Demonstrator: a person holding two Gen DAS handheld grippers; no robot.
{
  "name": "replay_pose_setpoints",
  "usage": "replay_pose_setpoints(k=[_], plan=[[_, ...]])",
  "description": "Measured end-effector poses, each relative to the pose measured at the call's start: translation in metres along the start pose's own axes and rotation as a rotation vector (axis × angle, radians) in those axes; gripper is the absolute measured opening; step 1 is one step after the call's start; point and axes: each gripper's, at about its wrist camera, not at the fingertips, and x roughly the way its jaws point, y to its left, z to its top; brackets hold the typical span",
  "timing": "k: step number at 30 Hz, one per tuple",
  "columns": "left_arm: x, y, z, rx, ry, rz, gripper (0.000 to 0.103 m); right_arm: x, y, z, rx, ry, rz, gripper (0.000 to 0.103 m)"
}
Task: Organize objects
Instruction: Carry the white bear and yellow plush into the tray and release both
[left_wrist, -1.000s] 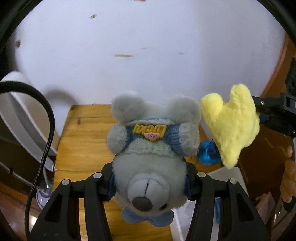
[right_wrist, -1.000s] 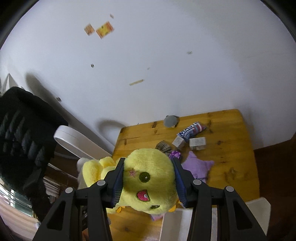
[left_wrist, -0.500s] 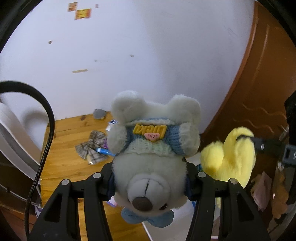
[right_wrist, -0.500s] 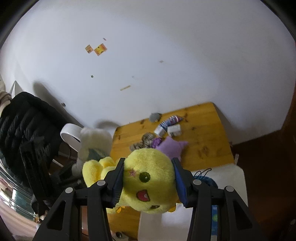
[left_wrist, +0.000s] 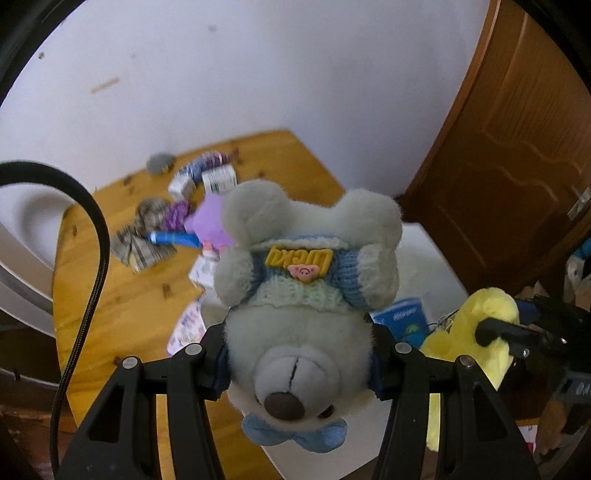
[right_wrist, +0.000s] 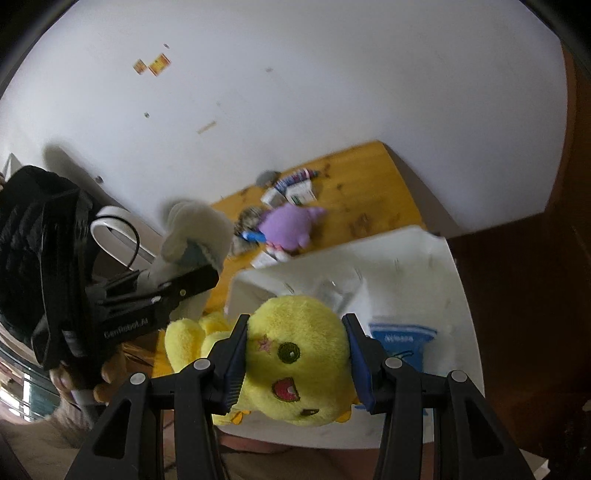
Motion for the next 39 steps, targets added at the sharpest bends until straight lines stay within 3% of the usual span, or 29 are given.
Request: replay_pose_setpoints(k=[7, 14, 18, 24, 28, 32, 39], plan=[[0.028, -0.009, -0.02, 0.019, 0.091, 0.056, 0.059, 0.02, -0.009, -0.026, -0.035, 0.029, 0.023, 0.05], [0.055, -0.013, -0.031, 0.023, 0.141, 0.111, 0.061, 0.057, -0.01, -0.036, -0.057, 0.129, 0.036, 0.051], [0.066, -0.017, -0.037, 0.049, 0.148, 0.155, 0.063, 0.076, -0.014, -0.042, -0.061, 0.175, 0.014, 0.052], [0.081, -0.019, -0.041, 0.066, 0.184, 0.152, 0.063, 0.097, -0.021, -0.046, -0.061, 0.228, -0.026, 0.055], [0.085, -0.022, -0.043, 0.084, 0.188, 0.162, 0.064, 0.1, -0.023, -0.048, -0.056, 0.237, -0.01, 0.072], [0.087, -0.021, -0.043, 0.07, 0.199, 0.151, 0.064, 0.101, -0.018, -0.049, -0.083, 0.233, -0.025, 0.073], [0.074, -0.019, -0.04, 0.068, 0.15, 0.17, 0.08, 0.098, -0.015, -0.047, -0.088, 0.214, -0.012, 0.074]])
